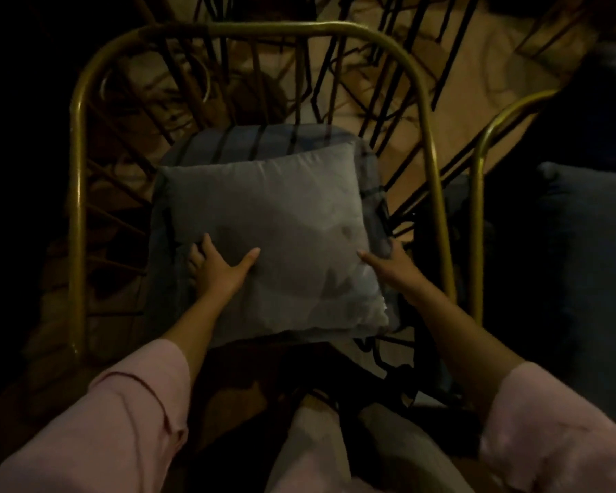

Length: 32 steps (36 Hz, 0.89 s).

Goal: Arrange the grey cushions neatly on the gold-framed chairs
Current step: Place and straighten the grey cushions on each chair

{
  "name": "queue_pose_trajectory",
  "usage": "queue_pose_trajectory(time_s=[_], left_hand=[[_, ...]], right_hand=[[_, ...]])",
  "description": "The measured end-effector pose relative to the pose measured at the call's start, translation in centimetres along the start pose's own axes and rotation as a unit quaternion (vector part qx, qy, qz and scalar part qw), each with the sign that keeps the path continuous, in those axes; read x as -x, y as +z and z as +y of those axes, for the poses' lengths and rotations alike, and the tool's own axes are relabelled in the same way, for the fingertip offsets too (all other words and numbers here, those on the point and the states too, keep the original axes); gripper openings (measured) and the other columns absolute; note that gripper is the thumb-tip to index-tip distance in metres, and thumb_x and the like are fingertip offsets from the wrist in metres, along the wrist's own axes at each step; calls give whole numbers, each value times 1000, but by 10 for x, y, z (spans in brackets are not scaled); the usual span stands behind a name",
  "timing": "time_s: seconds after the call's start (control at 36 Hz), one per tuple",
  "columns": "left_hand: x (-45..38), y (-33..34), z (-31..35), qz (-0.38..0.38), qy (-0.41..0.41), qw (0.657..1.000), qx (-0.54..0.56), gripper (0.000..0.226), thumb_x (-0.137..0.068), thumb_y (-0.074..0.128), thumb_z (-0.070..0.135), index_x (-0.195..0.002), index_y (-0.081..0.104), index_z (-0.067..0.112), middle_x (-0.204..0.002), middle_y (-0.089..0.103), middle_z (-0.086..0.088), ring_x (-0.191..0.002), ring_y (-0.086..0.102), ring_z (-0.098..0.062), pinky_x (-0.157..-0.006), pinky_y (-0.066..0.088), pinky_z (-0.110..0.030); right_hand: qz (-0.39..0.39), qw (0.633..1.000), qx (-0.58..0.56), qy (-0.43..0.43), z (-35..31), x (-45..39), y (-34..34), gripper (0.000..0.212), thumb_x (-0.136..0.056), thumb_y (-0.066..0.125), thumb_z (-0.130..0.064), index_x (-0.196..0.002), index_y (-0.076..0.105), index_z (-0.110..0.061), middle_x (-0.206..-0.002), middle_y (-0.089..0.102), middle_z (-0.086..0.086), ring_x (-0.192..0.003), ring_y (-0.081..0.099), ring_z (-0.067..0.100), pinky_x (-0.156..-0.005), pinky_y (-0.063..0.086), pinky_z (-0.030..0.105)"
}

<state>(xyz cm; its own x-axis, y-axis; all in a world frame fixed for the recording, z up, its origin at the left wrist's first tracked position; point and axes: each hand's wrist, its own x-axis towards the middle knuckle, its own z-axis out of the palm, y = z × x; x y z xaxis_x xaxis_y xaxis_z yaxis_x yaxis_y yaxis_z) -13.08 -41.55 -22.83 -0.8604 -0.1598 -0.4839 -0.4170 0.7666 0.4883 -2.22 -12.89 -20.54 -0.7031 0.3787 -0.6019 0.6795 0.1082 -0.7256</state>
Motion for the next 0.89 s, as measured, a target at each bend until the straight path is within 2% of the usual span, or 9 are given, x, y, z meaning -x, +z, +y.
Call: queue_pose_trajectory(time_s=[0.08, 0.19, 0.33, 0.44, 0.53, 0.61, 0.67, 0.72, 0.89], left_hand=[[43, 22, 30, -12, 70, 997, 28, 105, -79, 71, 52, -156, 9, 17, -162, 11, -20, -148, 16, -40, -118, 20, -53], [103, 58, 75, -66, 168, 983, 32, 95, -84, 72, 33, -154, 14, 7, -158, 21, -25, -145, 23, -39, -117, 21, -42], [170, 118, 131, -169, 215, 960, 54, 91, -86, 69, 35, -154, 15, 10, -159, 24, -20, -147, 25, -33, -120, 22, -43], [226, 169, 176, -244, 221, 939, 96, 90, -83, 73, 34, -153, 19, 17, -157, 31, -10, -142, 35, -26, -116, 33, -45], [267, 210, 203, -270, 213, 930, 126, 85, -83, 73, 35, -151, 25, 16, -153, 38, -11, -136, 45, -27, -111, 40, -44], [301, 245, 228, -312, 184, 920, 150, 90, -82, 72, 46, -152, 22, 20, -154, 35, -9, -136, 44, -29, -108, 42, -43], [317, 265, 240, -325, 171, 917, 158, 101, -76, 74, 53, -154, 18, 21, -156, 34, -6, -138, 42, -26, -110, 40, -39], [331, 282, 249, -331, 157, 916, 165, 117, -68, 79, 56, -156, 9, 23, -157, 35, -3, -140, 40, -23, -110, 38, -34], [346, 312, 257, -268, 109, 936, 201, 135, -56, 86, 59, -155, -3, 32, -159, 30, -2, -141, 38, -23, -116, 34, -44]], right_hand=[[106, 994, -12, -18, 4, 34, -35, 89, -85, 74, -43, -154, 25, -16, -147, 50, 7, -124, 54, 17, -98, 50, 36], [202, 976, -64, -51, 15, 74, -107, 80, -89, 70, -41, -154, 27, -20, -127, 55, 2, -90, 62, 3, -62, 54, 16], [406, 901, -70, -133, 37, 131, -217, 43, -94, 66, -26, -132, 56, -6, -110, 63, 3, -97, 60, 9, -81, 49, 14], [512, 849, -79, -101, 73, 160, -303, 36, -97, 61, -22, -125, 60, 0, -116, 65, 14, -102, 60, 17, -87, 48, 18], [538, 837, -95, -34, 110, 170, -360, 42, -98, 59, -24, -128, 56, 5, -129, 60, 23, -121, 57, 32, -101, 44, 34], [539, 837, -96, 29, 146, 177, -407, 51, -97, 62, -31, -134, 52, 2, -137, 56, 21, -127, 52, 31, -96, 39, 27], [513, 852, -87, 63, 170, 178, -431, 60, -94, 65, -38, -136, 50, 1, -139, 55, 21, -128, 52, 34, -98, 40, 29], [489, 862, -98, 87, 190, 176, -450, 67, -90, 68, -42, -136, 48, 3, -138, 55, 23, -127, 53, 38, -102, 45, 42], [376, 897, -184, 144, 227, 167, -477, 101, -74, 76, -61, -151, 32, -11, -150, 44, 14, -132, 49, 39, -105, 46, 54]])
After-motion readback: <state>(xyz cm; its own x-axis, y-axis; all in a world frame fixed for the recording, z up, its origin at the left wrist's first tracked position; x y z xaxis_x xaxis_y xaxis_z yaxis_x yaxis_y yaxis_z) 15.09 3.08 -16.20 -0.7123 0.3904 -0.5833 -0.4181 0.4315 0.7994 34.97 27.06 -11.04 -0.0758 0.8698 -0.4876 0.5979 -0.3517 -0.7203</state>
